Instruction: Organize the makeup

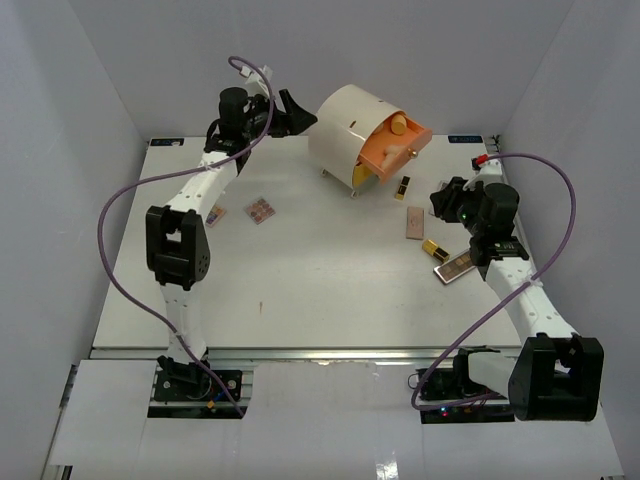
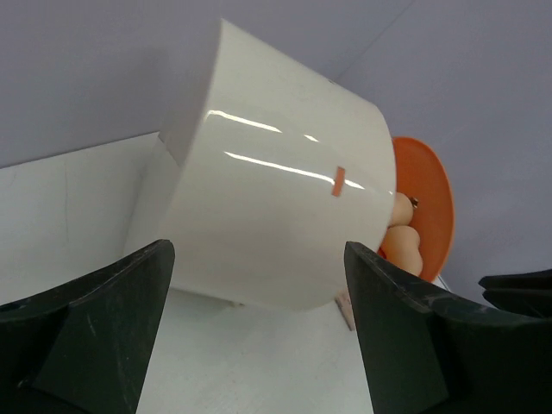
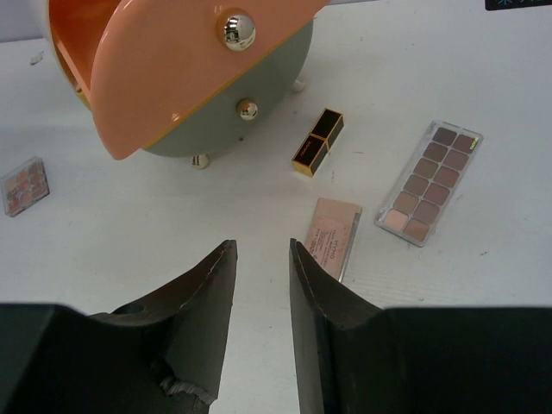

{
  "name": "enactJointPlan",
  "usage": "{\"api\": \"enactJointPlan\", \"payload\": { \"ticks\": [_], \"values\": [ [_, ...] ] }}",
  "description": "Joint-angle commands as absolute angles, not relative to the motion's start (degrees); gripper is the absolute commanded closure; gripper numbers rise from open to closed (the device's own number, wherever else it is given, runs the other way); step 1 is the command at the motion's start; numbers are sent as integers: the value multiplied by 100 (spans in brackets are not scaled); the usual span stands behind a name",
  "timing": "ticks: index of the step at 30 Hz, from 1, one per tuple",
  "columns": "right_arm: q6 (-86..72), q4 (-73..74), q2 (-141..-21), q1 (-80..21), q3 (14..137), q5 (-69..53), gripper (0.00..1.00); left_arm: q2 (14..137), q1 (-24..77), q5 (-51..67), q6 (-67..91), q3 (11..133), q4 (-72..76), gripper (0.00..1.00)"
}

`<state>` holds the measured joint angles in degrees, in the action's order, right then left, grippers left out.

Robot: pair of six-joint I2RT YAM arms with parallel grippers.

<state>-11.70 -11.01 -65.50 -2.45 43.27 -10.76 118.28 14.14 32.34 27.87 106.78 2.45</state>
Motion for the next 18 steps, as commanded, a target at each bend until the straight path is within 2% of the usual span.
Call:
{"api": "enactJointPlan", "payload": {
  "ticks": [1, 10, 18],
  "values": [
    [-1385, -1688, -6739, -211, 4294, -1374, 63, 12527, 1414, 3812, 3021, 11806, 416, 9],
    [-1966, -1703, -7655, -217, 4836, -1439, 68, 13333, 1409, 3908, 3440, 11960, 1380, 9],
    [-2234, -1849, -8351, -367, 5425, -1237, 72, 13690, 1415, 4171, 3512, 12094, 1645, 9]
  ]
}}
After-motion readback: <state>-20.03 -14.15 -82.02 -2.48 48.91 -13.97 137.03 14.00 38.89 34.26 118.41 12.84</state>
